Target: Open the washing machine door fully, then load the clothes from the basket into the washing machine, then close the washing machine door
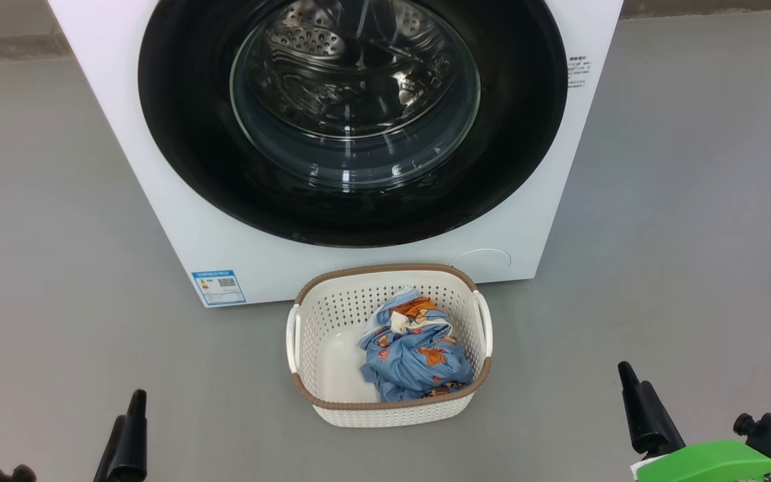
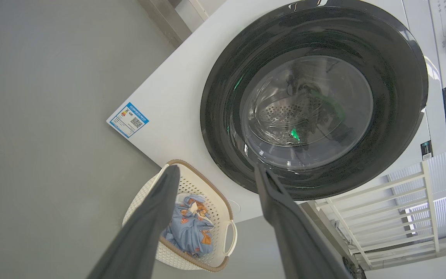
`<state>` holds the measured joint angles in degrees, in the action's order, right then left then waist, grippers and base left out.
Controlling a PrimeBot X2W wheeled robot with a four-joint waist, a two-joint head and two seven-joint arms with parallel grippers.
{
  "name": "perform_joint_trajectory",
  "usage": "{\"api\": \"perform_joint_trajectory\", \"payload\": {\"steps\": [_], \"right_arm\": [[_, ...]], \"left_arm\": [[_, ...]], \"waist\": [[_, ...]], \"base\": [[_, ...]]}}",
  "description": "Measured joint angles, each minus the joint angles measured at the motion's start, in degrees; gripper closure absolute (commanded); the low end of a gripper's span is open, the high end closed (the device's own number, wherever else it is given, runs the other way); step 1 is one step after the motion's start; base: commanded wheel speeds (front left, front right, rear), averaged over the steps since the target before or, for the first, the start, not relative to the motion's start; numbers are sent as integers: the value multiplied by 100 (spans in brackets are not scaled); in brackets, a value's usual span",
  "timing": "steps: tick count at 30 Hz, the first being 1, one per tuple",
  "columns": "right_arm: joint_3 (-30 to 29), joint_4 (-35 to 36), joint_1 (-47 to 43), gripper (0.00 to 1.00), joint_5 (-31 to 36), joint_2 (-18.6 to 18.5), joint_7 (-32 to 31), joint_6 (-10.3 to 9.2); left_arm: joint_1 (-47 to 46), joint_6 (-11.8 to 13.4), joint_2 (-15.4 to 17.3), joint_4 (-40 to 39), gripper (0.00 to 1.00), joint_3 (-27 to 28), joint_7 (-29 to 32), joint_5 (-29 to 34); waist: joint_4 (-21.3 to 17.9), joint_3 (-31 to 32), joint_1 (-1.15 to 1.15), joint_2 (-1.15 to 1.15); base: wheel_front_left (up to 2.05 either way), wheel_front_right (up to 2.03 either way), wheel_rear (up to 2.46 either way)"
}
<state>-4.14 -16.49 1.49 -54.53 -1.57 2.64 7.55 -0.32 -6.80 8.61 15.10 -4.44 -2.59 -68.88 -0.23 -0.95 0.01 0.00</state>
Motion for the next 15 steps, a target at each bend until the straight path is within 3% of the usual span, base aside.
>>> {"api": "perform_joint_trajectory", "payload": {"steps": [15], "right_arm": [[140, 24, 96, 0, 1147, -23, 202, 0]], "left_arm": [[1, -1, 226, -79, 0, -170, -236, 1062]], "waist": [[-18, -2, 0, 0]], "base": [[0, 0, 0]]}}
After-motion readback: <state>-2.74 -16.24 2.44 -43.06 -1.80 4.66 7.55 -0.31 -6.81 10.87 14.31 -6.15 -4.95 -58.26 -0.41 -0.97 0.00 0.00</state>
